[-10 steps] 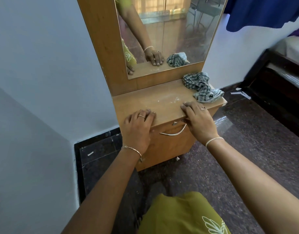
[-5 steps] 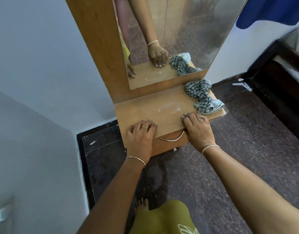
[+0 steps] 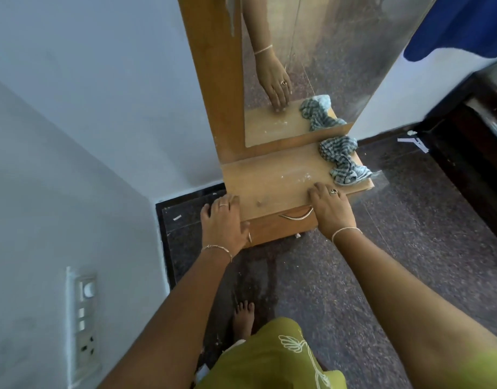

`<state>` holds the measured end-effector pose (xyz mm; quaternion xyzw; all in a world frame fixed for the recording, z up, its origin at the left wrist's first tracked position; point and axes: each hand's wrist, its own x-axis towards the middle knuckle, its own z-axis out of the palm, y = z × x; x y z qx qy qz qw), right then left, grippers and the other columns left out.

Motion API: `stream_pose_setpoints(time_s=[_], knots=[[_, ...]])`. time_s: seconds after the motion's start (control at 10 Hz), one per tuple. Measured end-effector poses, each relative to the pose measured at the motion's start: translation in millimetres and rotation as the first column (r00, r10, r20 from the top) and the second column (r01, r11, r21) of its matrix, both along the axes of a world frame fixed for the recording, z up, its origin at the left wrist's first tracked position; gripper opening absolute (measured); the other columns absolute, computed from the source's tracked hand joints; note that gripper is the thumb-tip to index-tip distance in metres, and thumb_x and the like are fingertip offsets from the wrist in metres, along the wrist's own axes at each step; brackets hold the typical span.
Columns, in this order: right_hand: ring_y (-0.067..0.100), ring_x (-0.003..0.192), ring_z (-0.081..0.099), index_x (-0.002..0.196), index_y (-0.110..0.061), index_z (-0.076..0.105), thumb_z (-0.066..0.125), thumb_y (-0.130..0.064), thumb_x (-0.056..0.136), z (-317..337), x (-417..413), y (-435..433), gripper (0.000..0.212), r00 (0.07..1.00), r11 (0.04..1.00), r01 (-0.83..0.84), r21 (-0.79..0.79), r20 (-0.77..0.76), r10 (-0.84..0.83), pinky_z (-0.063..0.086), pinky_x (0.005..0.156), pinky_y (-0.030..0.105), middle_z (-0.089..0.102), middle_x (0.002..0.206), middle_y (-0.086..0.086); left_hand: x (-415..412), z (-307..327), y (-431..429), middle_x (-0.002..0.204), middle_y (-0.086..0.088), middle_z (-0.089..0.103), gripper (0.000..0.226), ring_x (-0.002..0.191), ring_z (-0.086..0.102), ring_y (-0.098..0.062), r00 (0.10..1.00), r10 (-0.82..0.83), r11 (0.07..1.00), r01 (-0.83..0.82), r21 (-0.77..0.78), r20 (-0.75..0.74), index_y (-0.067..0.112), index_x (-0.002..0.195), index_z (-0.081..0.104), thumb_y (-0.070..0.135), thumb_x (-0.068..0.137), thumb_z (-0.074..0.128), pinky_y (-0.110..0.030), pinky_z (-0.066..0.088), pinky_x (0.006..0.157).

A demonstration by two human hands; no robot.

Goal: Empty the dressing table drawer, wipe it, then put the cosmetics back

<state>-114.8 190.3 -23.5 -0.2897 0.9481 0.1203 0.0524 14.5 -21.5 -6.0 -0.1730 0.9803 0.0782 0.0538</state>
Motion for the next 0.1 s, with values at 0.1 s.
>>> stream_pose_setpoints(time_s=[0.1], knots=[[0.030, 0.139, 0.033, 0.148, -0.007, 0.024, 0.054, -0.014, 0.088, 25.9, 28.7, -24.9, 0.068, 0.997, 0.997, -0.075, 0.025, -0.012, 0.075, 0.036, 0.106, 0.043, 0.028, 0.154, 0.014, 41.1, 23.9, -27.3, 0.156, -0.003, 0.024, 0.070, 0.144, 0.021, -0.020, 0.999, 0.054, 0.995, -0.054, -0.078, -0.009, 0.017, 0.149, 0.021, 0.045, 0.091, 0.048, -0.050, 0.018, 0.116]])
